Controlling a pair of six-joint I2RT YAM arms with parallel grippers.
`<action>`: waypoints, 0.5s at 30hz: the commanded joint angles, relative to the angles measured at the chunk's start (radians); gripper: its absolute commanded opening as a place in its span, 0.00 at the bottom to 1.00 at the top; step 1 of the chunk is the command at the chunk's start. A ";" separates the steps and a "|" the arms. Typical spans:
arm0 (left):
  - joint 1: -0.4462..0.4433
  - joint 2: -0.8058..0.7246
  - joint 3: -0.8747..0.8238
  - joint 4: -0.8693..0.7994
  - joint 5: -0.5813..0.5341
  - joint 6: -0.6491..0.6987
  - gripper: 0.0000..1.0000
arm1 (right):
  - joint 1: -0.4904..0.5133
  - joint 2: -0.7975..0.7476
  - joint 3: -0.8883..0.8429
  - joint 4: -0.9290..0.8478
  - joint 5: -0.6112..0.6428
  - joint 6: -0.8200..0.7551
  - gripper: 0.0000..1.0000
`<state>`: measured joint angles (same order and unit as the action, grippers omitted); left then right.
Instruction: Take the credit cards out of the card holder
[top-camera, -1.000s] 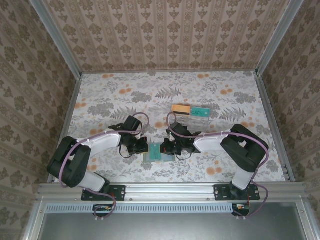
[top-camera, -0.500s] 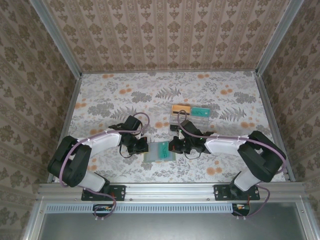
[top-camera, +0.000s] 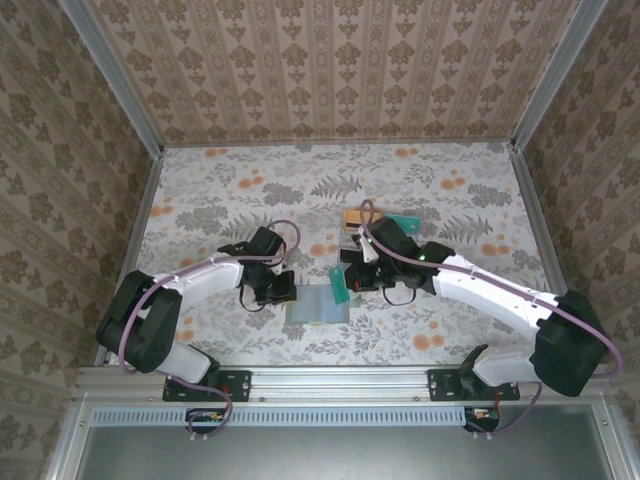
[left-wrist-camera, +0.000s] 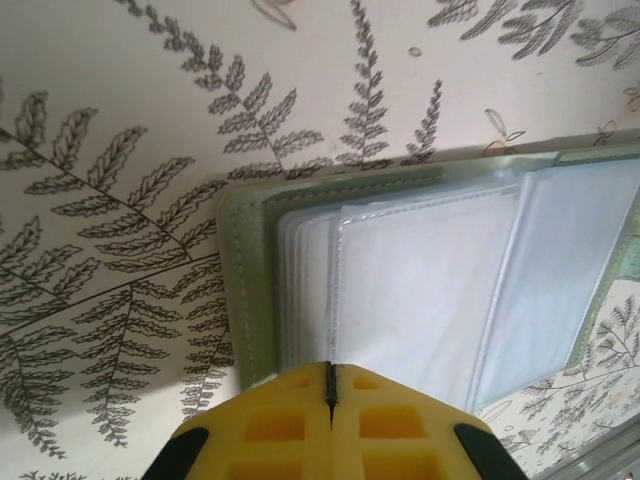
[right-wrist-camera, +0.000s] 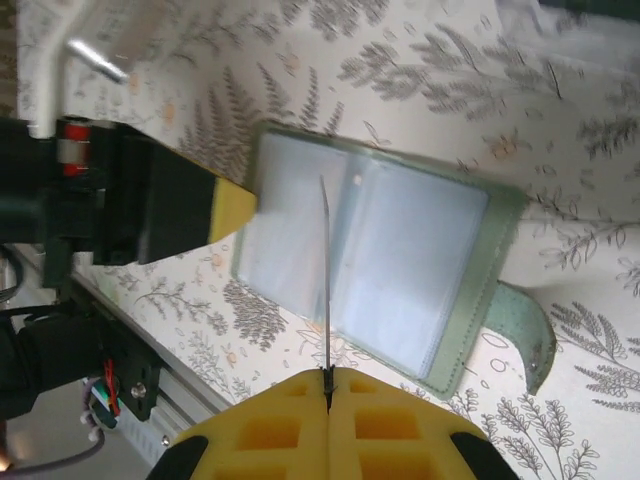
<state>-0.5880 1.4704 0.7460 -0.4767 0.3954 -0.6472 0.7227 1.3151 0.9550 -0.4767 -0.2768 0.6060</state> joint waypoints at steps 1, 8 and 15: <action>0.009 -0.047 0.051 -0.036 -0.007 0.032 0.21 | -0.006 -0.049 0.118 -0.251 0.130 -0.222 0.00; 0.059 -0.123 0.094 -0.054 0.016 0.065 0.59 | -0.006 -0.067 0.240 -0.371 0.303 -0.591 0.00; 0.109 -0.190 0.094 -0.043 0.051 0.094 0.90 | -0.007 -0.094 0.269 -0.373 0.532 -0.945 0.00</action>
<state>-0.4881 1.3098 0.8173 -0.4950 0.4187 -0.5838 0.7223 1.2434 1.1816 -0.8059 0.1062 -0.1123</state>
